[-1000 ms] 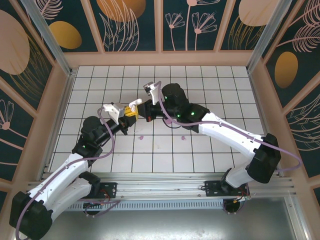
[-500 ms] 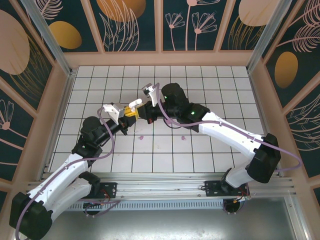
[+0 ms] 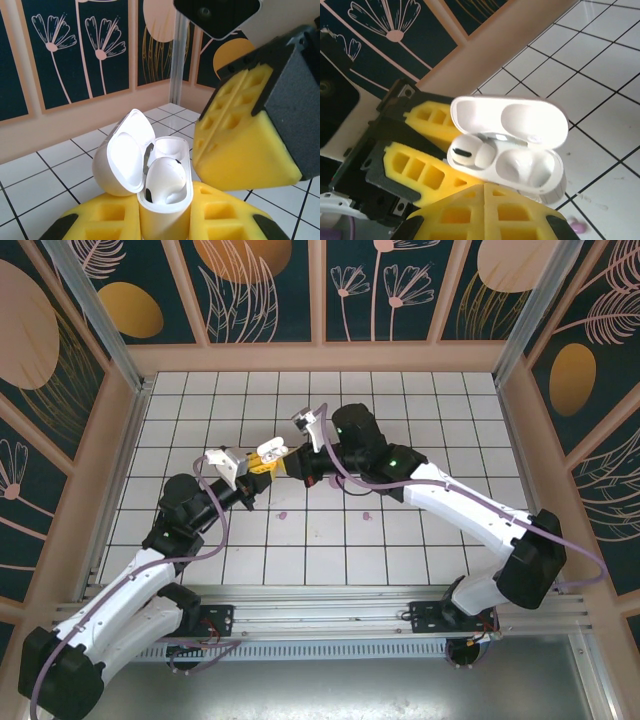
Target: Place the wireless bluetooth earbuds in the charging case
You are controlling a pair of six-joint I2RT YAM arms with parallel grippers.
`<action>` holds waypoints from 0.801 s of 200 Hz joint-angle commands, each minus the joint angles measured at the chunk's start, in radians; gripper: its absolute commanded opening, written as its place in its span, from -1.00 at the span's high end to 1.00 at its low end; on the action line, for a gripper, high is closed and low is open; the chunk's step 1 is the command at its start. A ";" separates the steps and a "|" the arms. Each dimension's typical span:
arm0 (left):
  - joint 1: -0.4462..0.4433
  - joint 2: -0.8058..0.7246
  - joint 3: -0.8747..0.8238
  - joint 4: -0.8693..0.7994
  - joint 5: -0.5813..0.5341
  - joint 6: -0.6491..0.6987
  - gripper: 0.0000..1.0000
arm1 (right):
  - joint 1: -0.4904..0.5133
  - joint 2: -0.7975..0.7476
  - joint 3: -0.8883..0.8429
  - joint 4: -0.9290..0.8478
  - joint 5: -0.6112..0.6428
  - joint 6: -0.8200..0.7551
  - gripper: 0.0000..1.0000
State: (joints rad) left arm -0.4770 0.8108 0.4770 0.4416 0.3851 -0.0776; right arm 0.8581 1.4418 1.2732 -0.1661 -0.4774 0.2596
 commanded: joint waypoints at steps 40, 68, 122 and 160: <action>-0.002 -0.024 0.009 0.015 0.033 0.062 1.00 | -0.024 -0.117 -0.028 -0.003 0.011 -0.016 1.00; -0.002 -0.019 0.003 0.023 0.058 0.070 1.00 | -0.031 -0.113 -0.042 0.035 0.050 -0.004 1.00; -0.002 -0.021 -0.014 0.010 0.012 0.078 1.00 | -0.035 -0.049 0.027 0.023 0.111 0.018 1.00; -0.002 -0.048 -0.051 -0.015 -0.038 0.091 1.00 | -0.136 -0.013 0.066 -0.093 0.262 0.118 0.99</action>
State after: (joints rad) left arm -0.4770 0.7898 0.4576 0.4355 0.3832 -0.0109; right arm 0.7975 1.4067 1.2861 -0.1917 -0.3374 0.2951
